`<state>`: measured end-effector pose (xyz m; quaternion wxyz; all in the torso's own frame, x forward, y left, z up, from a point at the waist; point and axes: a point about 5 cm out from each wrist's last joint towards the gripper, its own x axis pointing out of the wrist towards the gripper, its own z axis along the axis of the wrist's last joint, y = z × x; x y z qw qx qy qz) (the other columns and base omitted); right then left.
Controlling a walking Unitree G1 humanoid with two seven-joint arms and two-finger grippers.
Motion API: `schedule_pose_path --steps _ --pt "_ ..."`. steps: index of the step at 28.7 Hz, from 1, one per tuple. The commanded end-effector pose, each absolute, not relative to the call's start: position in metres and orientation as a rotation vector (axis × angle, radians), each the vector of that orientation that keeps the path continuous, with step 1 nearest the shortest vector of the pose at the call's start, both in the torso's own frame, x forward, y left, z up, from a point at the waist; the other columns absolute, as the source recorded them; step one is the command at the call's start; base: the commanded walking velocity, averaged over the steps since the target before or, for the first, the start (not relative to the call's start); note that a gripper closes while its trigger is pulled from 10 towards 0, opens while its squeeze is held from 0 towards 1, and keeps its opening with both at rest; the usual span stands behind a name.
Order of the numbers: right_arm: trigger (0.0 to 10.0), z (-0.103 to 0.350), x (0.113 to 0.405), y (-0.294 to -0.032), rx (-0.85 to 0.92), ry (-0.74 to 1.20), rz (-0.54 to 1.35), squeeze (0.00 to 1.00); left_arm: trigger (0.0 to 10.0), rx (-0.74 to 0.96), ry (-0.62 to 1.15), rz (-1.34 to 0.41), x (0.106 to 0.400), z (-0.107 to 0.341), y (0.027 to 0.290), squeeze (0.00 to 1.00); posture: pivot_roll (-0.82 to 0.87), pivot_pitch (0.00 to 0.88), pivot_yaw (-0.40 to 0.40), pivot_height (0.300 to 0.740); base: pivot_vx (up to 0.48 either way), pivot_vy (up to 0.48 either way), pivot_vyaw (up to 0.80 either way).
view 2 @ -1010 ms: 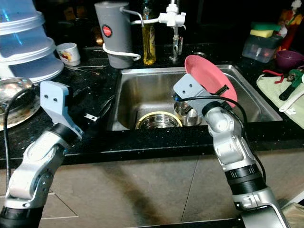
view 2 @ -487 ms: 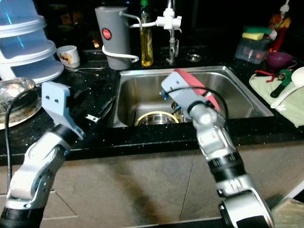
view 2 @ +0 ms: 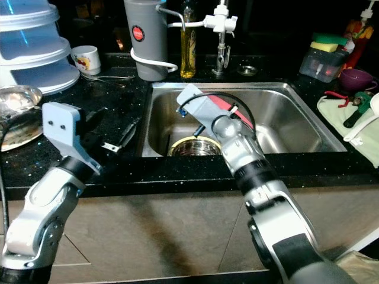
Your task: Kitchen organization
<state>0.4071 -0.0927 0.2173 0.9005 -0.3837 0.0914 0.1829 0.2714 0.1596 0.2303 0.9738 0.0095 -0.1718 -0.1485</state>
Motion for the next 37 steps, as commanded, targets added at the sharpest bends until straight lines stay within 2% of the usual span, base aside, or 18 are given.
schedule_pose_path --steps 1,3,5,9,22,23,24,25,29,31,32,33,34,35,37 --pt "10.0 0.218 0.409 -0.092 -0.799 0.201 0.377 0.0 10.0 0.021 -0.361 -0.281 0.268 0.236 0.159 0.0 0.06 0.039 -0.125 0.74 0.0 0.0 0.0" --pt "10.0 0.218 0.41 -0.092 -0.796 0.203 0.378 0.0 10.0 0.019 -0.365 -0.277 0.268 0.238 0.16 0.0 0.06 0.039 -0.125 0.74 0.0 0.0 0.0" --pt "10.0 0.213 0.411 -0.089 -0.761 0.231 0.383 0.0 10.0 0.018 -0.377 -0.271 0.262 0.246 0.162 0.0 0.06 0.085 -0.124 0.74 0.0 0.0 0.0" --pt "10.0 0.206 0.412 -0.09 -0.724 0.267 0.367 0.0 10.0 0.027 -0.377 -0.272 0.256 0.252 0.164 0.0 0.07 0.119 -0.118 0.74 0.0 0.0 0.0" --pt "10.0 0.195 0.413 -0.104 -0.584 0.319 0.276 0.0 10.0 0.048 -0.359 -0.269 0.245 0.26 0.167 0.0 0.09 0.17 -0.098 0.74 0.0 0.0 0.0" --pt "10.0 0.193 0.413 -0.107 -0.541 0.325 0.263 0.78 10.0 0.05 -0.352 -0.275 0.243 0.261 0.164 0.0 0.09 0.171 -0.089 0.74 0.0 0.0 0.0" --pt "10.0 0.192 0.413 -0.107 -0.516 0.326 0.255 1.0 10.0 0.051 -0.348 -0.279 0.244 0.262 0.164 0.0 0.09 0.169 -0.087 0.74 0.0 0.0 0.0" --pt "10.0 0.193 0.413 -0.106 -0.486 0.32 0.255 1.0 10.0 0.053 -0.345 -0.282 0.245 0.263 0.164 0.0 0.1 0.164 -0.085 0.74 0.0 0.0 0.0" --pt "10.0 0.2 0.415 -0.105 -0.389 0.288 0.265 1.0 10.0 0.057 -0.346 -0.284 0.248 0.266 0.166 0.0 0.1 0.154 -0.081 0.74 0.0 0.0 0.0" --pt "10.0 0.22 0.417 -0.107 -0.191 0.166 0.293 1.0 10.0 0.06 -0.356 -0.282 0.253 0.27 0.169 0.0 0.1 0.121 -0.074 0.74 0.0 0.0 0.0" --pt "10.0 0.22 0.417 -0.107 -0.191 0.166 0.293 1.0 10.0 0.06 -0.356 -0.282 0.253 0.27 0.169 0.0 0.1 0.121 -0.074 0.74 0.0 0.0 0.0" --pt "10.0 0.228 0.416 -0.11 -0.109 0.12 0.31 0.95 10.0 0.062 -0.361 -0.282 0.254 0.271 0.169 0.0 0.1 0.121 -0.074 0.74 0.0 0.0 0.0" --pt "10.0 0.237 0.415 -0.113 -0.013 0.064 0.339 0.29 10.0 0.062 -0.368 -0.283 0.256 0.272 0.169 0.0 0.09 0.102 -0.068 0.74 0.0 0.0 0.0" --pt "10.0 0.245 0.413 -0.117 0.093 0.012 0.361 0.0 10.0 0.062 -0.373 -0.284 0.258 0.273 0.169 0.0 0.08 0.087 -0.065 0.74 0.0 0.0 0.0" --pt "10.0 0.258 0.407 -0.128 0.251 -0.088 0.411 0.0 10.0 0.057 -0.387 -0.291 0.261 0.275 0.167 0.0 0.08 0.069 -0.061 0.74 0.0 0.0 0.0"
